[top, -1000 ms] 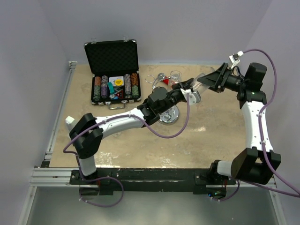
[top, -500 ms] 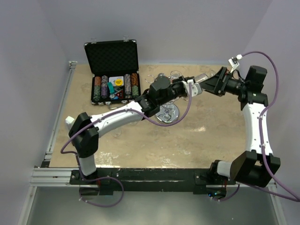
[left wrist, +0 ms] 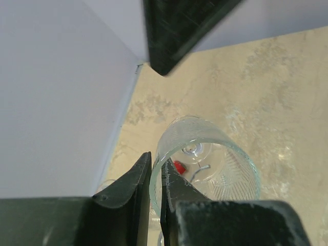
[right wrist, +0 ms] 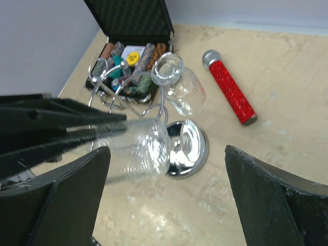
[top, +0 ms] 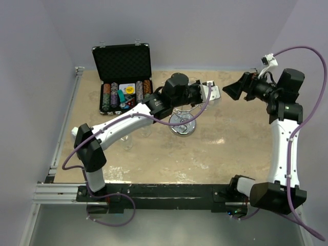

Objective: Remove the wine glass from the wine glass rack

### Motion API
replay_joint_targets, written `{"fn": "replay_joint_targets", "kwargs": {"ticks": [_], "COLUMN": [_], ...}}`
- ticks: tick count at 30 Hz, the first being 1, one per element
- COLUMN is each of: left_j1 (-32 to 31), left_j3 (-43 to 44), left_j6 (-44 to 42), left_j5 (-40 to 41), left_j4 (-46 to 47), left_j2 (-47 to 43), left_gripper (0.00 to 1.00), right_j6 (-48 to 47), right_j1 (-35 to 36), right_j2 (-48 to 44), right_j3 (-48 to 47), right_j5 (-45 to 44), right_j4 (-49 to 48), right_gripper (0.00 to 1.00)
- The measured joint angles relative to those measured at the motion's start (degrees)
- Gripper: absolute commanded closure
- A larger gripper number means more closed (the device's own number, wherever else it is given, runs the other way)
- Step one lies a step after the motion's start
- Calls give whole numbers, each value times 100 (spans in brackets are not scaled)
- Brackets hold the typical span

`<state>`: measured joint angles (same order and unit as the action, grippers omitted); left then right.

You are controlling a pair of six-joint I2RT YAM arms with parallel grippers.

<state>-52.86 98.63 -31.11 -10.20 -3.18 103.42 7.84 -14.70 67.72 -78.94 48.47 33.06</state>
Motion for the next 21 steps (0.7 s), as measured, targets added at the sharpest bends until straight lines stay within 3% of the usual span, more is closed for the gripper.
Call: {"fn": "replay_joint_targets", "kwargs": {"ticks": [11,17,21], "left_j1": [111,251,321], "left_j3": [125,1062,1473], "left_j6": [-527,-1408,-2065], "left_j5": [-1475,-2509,-2763], "left_j4": [-1580,-3589,-4673], "left_j2": [-295,-127,11], "left_gripper": [100,100,100], "right_j6": [306,304,306], "right_j1": [0,0,0], "right_j2": [-483,-341,-321], "right_j3": [31,214,306], "right_j5": [-483,-726,-745], "right_j4": [-986,-1132,-1167], "right_gripper": [2,1,1]}}
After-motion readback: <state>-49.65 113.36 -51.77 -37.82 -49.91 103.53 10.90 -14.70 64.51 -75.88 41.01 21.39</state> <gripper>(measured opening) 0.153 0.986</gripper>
